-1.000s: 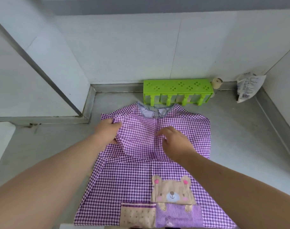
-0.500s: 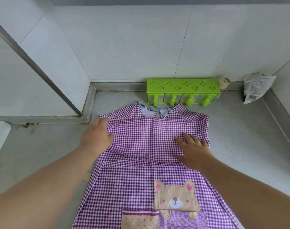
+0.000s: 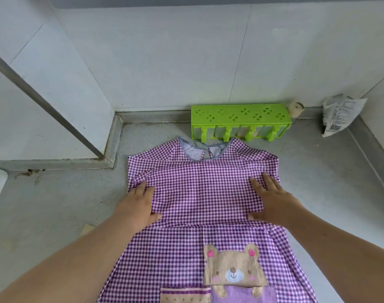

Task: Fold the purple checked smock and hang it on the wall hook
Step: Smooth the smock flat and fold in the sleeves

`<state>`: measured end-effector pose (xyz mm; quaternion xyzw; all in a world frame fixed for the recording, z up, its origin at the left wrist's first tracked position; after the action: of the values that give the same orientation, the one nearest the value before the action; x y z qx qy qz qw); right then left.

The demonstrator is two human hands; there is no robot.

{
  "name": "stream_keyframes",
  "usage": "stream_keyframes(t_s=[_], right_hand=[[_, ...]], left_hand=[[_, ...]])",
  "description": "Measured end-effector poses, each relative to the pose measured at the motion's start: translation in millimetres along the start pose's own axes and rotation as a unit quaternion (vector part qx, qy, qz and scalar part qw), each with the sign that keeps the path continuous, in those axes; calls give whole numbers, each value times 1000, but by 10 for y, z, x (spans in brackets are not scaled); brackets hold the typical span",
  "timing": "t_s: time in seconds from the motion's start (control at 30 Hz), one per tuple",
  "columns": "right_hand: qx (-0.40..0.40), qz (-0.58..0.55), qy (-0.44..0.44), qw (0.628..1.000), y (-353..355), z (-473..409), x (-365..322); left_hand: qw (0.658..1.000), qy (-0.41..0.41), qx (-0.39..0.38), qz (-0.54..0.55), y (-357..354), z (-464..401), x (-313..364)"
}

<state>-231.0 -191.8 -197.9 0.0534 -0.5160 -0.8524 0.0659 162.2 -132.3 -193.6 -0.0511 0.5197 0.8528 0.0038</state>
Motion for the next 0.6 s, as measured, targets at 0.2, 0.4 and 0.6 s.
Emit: stream_keyframes(t_s=[0.2, 0.4, 0.6], right_hand=[[-17, 8, 21, 1000, -2, -85, 99], [43, 65, 36, 996, 174, -51, -339], [15, 17, 70, 997, -100, 223, -523]], left_hand=[[999, -28, -39, -9, -58, -32, -36], [994, -89, 44, -47, 138, -7, 107], [991, -120, -23, -49, -107, 139, 142]])
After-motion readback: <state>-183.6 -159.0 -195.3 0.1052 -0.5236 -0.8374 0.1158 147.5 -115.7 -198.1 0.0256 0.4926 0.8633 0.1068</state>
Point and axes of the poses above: each hand's wrist, its own z-axis away from the middle knuckle, its own y-axis out of the back of the hand, x = y × z, the point moved 7 cm from there along -z, towards the middle knuckle, and after that the axes turned 9 degrees about x, right-handed, at the moved point
